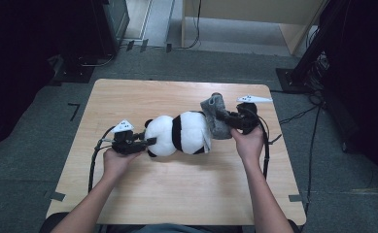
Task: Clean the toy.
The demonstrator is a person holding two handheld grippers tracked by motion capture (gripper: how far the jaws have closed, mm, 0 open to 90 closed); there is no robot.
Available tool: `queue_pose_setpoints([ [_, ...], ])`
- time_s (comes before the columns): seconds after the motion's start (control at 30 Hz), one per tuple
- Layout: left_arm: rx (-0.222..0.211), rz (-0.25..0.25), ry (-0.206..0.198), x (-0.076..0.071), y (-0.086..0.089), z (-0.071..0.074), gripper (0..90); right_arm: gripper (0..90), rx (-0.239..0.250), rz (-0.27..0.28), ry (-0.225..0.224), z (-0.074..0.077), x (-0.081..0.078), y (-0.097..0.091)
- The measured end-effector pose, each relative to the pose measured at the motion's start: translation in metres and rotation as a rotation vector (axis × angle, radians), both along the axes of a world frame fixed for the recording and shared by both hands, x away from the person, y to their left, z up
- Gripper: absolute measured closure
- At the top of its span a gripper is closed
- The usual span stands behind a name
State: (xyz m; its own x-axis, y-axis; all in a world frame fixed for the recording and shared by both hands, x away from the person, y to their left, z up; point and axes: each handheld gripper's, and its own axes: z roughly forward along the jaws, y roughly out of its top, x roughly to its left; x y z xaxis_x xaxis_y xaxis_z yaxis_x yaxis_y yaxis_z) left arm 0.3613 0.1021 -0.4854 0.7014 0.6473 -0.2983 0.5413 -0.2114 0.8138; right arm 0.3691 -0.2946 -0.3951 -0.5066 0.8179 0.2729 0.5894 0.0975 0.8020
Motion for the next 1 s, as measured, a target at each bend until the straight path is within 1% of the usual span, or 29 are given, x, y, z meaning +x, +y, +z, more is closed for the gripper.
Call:
queue_pose_setpoints([
  [0.07, 0.000, 0.002, 0.002, 0.000, 0.000, 0.000, 54.3, 77.9, -0.016, 0.024, 0.001, -0.006, -0.001, 0.010],
  [0.13, 0.001, 0.003, 0.004, 0.000, 0.000, 0.000, 54.3, 77.5, -0.051, 0.026, 0.002, -0.011, -0.002, 0.020],
  [0.17, 0.004, 0.004, 0.002, 0.000, 0.000, 0.000, 54.3, 77.4, -0.057, 0.027, -0.007, -0.014, -0.003, 0.023],
  [0.2, 0.007, 0.004, 0.001, 0.000, 0.000, 0.000, 54.4, 77.4, -0.055, 0.029, -0.010, -0.015, -0.003, 0.025],
  [0.27, 0.011, 0.006, -0.001, 0.000, -0.001, -0.001, 54.4, 76.5, -0.050, 0.047, 0.005, -0.019, -0.004, 0.027],
  [0.33, 0.013, 0.005, -0.004, 0.000, -0.001, -0.001, 54.5, 75.4, -0.020, 0.055, 0.030, -0.023, -0.003, 0.025],
  [0.4, 0.014, 0.007, -0.009, -0.001, -0.001, -0.001, 54.6, 74.3, 0.040, 0.054, 0.062, -0.029, -0.001, 0.019],
  [0.5, 0.013, 0.006, -0.010, -0.001, -0.001, -0.001, 54.7, 74.0, 0.122, 0.042, 0.081, -0.038, -0.002, 0.014],
  [0.53, 0.013, 0.006, -0.009, -0.001, -0.001, -0.001, 54.8, 74.3, 0.133, 0.038, 0.078, -0.040, -0.003, 0.013],
  [0.57, 0.012, 0.007, -0.011, -0.001, -0.002, -0.002, 54.8, 74.6, 0.129, 0.033, 0.075, -0.041, -0.004, 0.013],
  [0.6, 0.011, 0.008, -0.010, -0.002, -0.002, -0.002, 54.8, 74.9, 0.122, 0.028, 0.061, -0.042, -0.006, 0.014],
  [0.63, 0.010, 0.008, -0.011, -0.002, -0.002, -0.002, 54.9, 75.3, 0.104, 0.021, 0.040, -0.043, -0.008, 0.015],
  [0.7, 0.012, 0.008, -0.014, -0.002, -0.002, -0.002, 54.8, 76.1, 0.051, 0.015, -0.006, -0.043, -0.013, 0.019],
  [0.77, 0.013, 0.007, -0.015, -0.002, -0.002, -0.002, 54.8, 76.9, 0.026, 0.009, -0.030, -0.043, -0.015, 0.021],
  [0.83, 0.014, 0.007, -0.017, -0.002, -0.002, -0.001, 54.8, 77.2, 0.038, 0.000, -0.035, -0.046, -0.017, 0.021],
  [0.93, 0.010, 0.008, -0.016, -0.002, -0.002, -0.002, 54.8, 77.4, 0.038, -0.020, -0.046, -0.052, -0.021, 0.020],
  [0.97, 0.009, 0.009, -0.014, -0.002, -0.002, -0.002, 54.8, 77.4, 0.033, -0.031, -0.049, -0.055, -0.022, 0.019],
  [1.0, 0.010, 0.009, -0.014, -0.001, -0.002, -0.002, 54.8, 77.6, 0.020, -0.043, -0.041, -0.058, -0.024, 0.019],
])
